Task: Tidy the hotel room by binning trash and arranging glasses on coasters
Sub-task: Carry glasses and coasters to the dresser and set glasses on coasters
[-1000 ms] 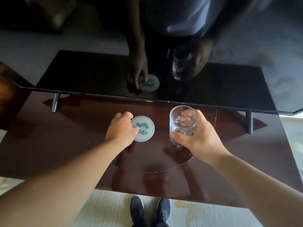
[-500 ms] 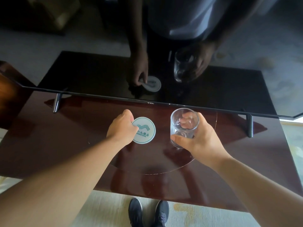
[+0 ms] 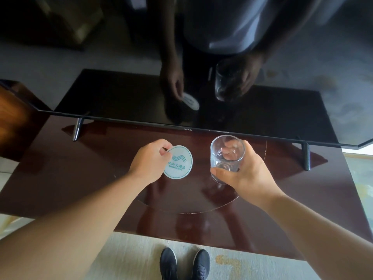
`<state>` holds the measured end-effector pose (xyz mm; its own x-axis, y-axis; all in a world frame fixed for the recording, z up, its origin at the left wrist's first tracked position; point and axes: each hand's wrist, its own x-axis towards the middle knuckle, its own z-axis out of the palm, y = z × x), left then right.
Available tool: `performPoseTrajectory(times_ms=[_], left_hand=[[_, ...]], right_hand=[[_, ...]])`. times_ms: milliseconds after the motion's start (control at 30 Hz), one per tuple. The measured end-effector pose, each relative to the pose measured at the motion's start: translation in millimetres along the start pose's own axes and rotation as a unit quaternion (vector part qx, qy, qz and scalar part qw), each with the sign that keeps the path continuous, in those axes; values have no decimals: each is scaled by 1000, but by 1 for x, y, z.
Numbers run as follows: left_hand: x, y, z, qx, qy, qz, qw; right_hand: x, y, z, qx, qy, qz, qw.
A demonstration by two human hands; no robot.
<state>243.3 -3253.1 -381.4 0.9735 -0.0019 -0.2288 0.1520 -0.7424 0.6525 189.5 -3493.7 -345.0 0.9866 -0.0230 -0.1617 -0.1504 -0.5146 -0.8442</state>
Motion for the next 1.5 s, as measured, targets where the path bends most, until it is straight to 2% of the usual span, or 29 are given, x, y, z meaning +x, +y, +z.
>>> performPoseTrajectory(times_ms=[200,467,867,1100,1300,1500], left_hand=[[-26,13,-33,-36,10,63,997],[-67,38,-111,-27,107,113,987],[-150,30,-202,-10,231,128,965],[-204,-11,-266,-15,290,142,946],[-269,-77,-328,-31,328,140,934],[-336,-152,-382,-49,380,100,918]], right_hand=[[0,-25,-6,-2,-4,-43,999],[4,-91,-12,19,-32,-125,991],[-26,-186,18,13,-71,-242,968],[-69,-246,66,14,-72,-290,954],[-121,-305,142,51,-86,-313,944],[-166,-362,226,73,-127,-335,931]])
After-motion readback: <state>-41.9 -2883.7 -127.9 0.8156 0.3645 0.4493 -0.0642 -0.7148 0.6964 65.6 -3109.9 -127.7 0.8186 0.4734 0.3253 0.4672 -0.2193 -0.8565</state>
